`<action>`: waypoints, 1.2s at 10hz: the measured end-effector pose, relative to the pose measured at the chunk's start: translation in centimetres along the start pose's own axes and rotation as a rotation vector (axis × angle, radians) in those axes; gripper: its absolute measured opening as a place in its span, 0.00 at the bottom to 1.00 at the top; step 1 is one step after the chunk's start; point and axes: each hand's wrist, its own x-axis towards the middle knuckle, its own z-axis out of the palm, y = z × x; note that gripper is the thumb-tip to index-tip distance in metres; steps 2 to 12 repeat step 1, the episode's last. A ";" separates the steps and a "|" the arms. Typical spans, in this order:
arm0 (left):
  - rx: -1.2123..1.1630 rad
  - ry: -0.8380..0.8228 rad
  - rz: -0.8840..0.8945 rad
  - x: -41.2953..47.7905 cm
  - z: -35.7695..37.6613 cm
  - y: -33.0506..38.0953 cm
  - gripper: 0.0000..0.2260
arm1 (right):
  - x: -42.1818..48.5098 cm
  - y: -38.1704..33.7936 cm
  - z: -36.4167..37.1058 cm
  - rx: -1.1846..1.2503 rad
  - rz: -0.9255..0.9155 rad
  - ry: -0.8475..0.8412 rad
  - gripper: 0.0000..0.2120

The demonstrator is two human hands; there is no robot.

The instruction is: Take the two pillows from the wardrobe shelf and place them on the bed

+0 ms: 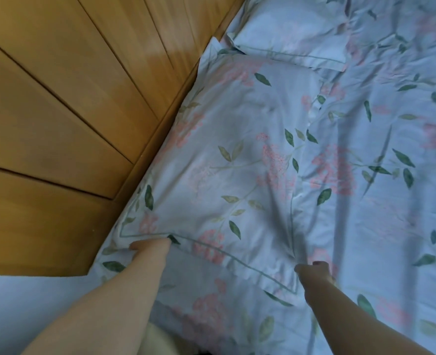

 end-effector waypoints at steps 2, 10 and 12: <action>-0.075 -0.136 0.042 -3.5 1.8 -0.5 0.26 | -1.9 -0.6 -0.3 0.065 -0.047 -0.086 0.24; -0.075 -0.136 0.042 -3.5 1.8 -0.5 0.26 | -1.9 -0.6 -0.3 0.065 -0.047 -0.086 0.24; -0.075 -0.136 0.042 -3.5 1.8 -0.5 0.26 | -1.9 -0.6 -0.3 0.065 -0.047 -0.086 0.24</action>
